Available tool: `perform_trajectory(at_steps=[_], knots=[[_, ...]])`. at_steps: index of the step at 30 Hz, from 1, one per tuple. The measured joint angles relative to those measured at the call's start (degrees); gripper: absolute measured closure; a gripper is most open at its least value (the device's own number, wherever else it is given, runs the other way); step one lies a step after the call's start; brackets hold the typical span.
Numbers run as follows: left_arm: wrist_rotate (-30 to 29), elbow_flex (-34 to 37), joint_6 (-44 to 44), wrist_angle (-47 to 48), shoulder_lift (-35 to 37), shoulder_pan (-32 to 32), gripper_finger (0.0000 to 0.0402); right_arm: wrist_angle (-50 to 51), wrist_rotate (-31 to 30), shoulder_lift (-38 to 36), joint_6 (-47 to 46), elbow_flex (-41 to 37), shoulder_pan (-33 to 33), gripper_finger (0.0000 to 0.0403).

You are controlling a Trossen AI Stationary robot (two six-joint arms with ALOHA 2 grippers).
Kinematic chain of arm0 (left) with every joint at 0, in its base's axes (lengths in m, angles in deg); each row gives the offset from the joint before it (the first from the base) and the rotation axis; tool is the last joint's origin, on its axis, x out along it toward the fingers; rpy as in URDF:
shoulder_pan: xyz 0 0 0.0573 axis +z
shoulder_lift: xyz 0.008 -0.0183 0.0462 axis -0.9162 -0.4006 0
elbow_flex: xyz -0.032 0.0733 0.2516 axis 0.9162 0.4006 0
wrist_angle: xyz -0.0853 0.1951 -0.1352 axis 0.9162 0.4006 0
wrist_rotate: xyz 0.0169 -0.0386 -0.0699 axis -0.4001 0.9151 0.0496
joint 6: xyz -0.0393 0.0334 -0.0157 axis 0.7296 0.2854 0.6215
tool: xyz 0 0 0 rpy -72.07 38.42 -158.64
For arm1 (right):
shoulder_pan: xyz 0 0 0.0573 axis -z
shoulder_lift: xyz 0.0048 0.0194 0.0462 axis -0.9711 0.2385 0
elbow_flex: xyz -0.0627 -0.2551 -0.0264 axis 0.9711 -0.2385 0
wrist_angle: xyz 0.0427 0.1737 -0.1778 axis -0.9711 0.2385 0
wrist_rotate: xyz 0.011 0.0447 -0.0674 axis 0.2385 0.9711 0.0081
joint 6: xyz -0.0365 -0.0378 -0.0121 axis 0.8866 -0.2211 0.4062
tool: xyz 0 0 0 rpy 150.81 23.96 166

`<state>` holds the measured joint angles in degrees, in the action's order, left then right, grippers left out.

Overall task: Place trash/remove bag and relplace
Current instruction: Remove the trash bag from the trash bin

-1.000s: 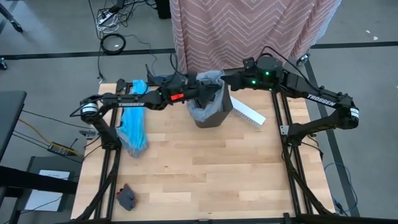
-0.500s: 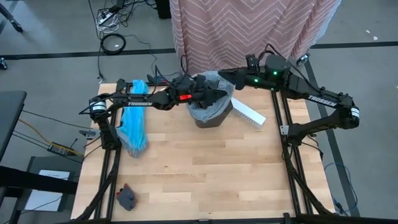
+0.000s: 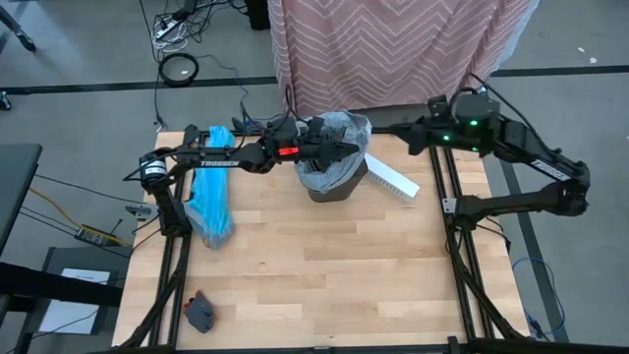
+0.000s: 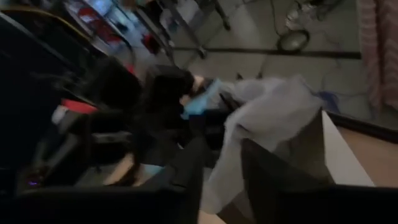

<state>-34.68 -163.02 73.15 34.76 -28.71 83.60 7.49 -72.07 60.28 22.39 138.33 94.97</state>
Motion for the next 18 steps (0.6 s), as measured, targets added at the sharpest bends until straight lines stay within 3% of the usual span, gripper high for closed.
perform_trajectory(at_steps=[4,8,15,18], knots=[[0.0,0.0,0.0,-0.1,0.0,0.0,0.0271,0.8,-0.3,4.3,-0.3,-0.2,-1.1,0.0246],[0.4,0.0,0.0,-0.1,0.0,0.0,0.0271,-1.3,-0.5,7.9,-0.9,-0.1,-1.5,0.0220],[1.1,0.0,-0.1,-0.2,0.0,0.1,0.0271,-1.3,-3.9,10.0,-0.4,-0.1,-1.4,0.0239],[1.1,0.0,-0.3,-0.2,0.0,0.1,0.0271,-0.9,-5.3,10.1,-0.4,-0.1,-1.3,0.0275]])
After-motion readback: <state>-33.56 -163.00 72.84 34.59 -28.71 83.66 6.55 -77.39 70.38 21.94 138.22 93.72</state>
